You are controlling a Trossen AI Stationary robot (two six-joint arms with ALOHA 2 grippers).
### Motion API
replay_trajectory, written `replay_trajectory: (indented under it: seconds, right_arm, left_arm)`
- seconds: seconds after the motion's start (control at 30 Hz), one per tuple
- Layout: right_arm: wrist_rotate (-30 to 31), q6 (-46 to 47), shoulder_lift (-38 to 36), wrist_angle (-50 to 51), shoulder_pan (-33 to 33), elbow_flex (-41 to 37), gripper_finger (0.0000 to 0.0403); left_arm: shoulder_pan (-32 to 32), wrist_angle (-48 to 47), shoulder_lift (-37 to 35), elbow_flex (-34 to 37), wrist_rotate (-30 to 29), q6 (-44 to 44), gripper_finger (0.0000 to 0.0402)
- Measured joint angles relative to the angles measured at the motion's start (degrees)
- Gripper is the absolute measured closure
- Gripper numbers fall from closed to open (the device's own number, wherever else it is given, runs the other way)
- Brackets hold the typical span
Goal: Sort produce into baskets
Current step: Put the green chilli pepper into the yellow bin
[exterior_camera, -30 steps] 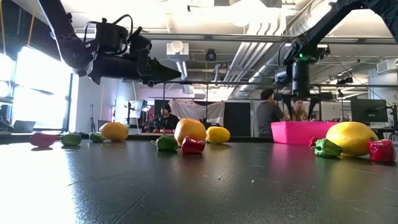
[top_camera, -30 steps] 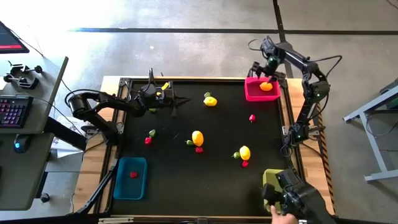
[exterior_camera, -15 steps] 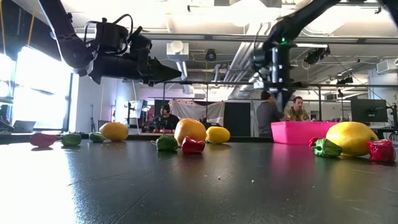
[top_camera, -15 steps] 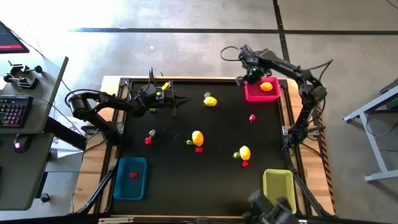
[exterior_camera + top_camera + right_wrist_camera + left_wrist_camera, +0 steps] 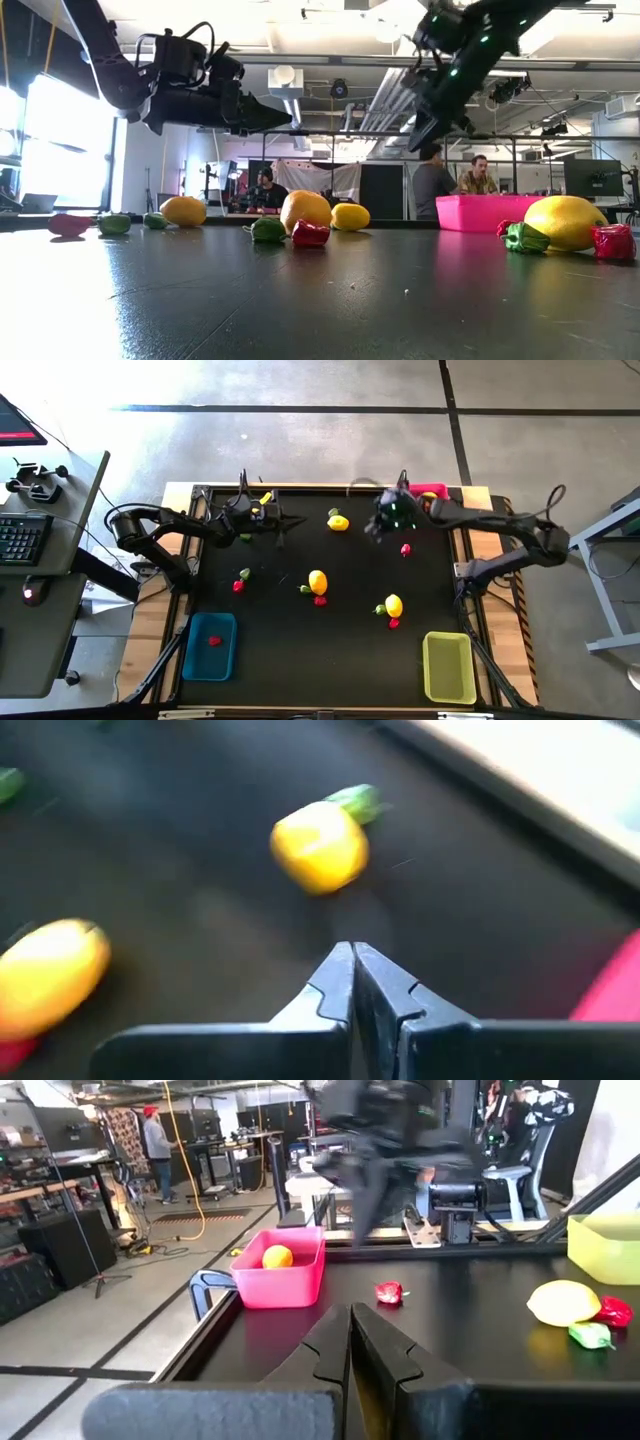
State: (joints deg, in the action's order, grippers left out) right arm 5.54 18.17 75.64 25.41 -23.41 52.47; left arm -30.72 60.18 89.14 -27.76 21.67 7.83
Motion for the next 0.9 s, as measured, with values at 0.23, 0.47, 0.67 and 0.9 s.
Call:
replay_trajectory:
  seconds: [0.23,0.47,0.67,0.9]
  right_arm:
    - [-5.28,7.32,-1.93,-0.16,6.63,-1.58,0.0400]
    - [-12.28,0.49,-1.78,2.97,15.39,-1.49,0.0388]
    - [-10.95,-0.84,-0.06,8.86,24.34,-1.45,0.0310]
    - [-4.20,-5.37,6.23,10.90,33.71,-1.45,0.0211]
  left_arm:
    - [0.00,-0.30,-0.02,-1.93,0.00,0.20,0.0401]
    - [0.00,-0.42,-0.02,-3.22,-0.02,3.00,0.0401]
    - [0.00,-0.79,-0.02,-3.40,-0.02,6.47,0.0402]
    - [-0.02,-4.61,-0.02,-3.40,-0.20,8.38,0.0401]
